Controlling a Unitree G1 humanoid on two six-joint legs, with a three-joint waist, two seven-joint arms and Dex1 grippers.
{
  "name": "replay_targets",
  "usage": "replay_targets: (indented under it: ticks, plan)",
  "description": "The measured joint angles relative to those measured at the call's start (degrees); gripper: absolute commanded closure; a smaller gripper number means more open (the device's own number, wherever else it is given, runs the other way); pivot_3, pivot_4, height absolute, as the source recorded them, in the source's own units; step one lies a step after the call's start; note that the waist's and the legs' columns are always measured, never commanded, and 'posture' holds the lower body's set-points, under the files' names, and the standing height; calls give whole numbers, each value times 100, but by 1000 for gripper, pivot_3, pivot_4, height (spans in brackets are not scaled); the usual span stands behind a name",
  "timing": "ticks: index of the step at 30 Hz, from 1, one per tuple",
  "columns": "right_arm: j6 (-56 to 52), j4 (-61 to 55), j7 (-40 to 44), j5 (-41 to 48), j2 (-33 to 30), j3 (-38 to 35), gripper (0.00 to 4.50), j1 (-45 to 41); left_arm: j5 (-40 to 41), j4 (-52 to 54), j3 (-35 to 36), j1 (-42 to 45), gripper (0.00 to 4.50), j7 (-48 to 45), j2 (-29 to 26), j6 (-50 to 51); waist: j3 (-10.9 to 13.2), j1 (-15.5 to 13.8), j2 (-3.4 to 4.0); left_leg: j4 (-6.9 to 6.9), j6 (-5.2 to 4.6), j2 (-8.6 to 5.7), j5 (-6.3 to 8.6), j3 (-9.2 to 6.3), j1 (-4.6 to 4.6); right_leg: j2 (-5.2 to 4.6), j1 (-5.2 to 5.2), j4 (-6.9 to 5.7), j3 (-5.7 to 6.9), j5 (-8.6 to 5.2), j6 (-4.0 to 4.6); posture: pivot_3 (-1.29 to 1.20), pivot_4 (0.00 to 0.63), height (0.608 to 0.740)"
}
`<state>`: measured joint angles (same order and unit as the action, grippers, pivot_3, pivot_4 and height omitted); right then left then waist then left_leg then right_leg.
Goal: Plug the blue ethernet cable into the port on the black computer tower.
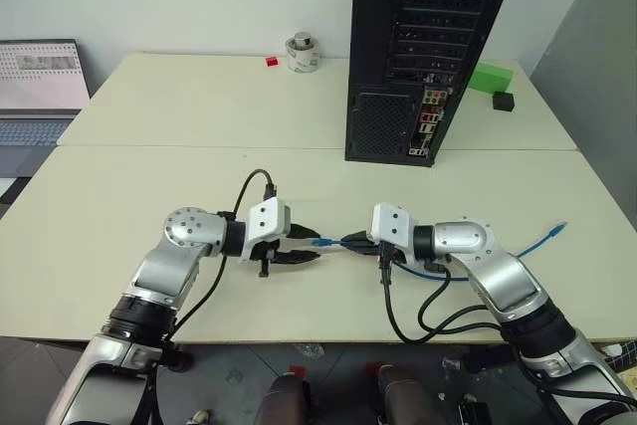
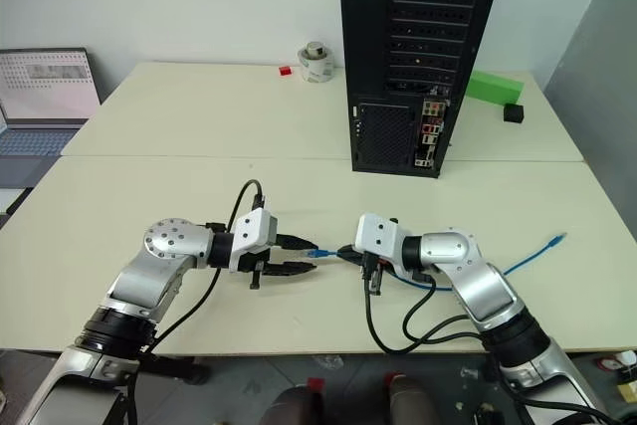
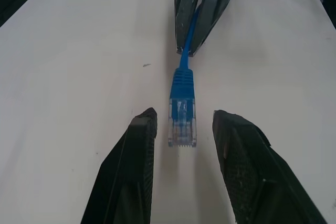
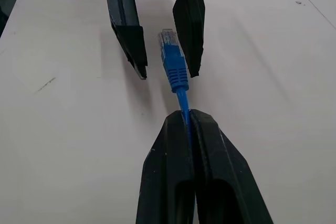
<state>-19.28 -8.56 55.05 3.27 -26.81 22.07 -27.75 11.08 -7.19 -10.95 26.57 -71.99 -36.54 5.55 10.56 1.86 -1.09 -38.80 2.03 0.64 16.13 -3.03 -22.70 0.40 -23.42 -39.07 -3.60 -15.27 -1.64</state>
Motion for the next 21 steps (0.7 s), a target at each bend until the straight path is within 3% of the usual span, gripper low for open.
replay_targets:
  ticks: [5, 12, 21]
  plan:
    - [3, 0, 5, -5, -12, 17, 4500, 0, -16, -18, 0, 21, 2690, 19, 26, 1, 0, 0, 0, 0, 0, 0, 0, 0, 0, 0, 0, 0, 0, 0, 0, 0, 150, 740]
    - [12, 0, -8, -53, -22, 58, 4500, -2, -16, -18, -5, 40, 4143, -22, 26, -1, 0, 0, 0, 0, 0, 0, 0, 0, 0, 0, 0, 0, 0, 0, 0, 0, 150, 740]
    - [35, 0, -5, -122, -21, 66, 4500, -12, -20, -18, -8, 38, 4208, -67, 25, -1, 0, 0, 0, 0, 0, 0, 0, -1, 0, 0, 0, 0, 1, 0, 0, 0, 150, 740]
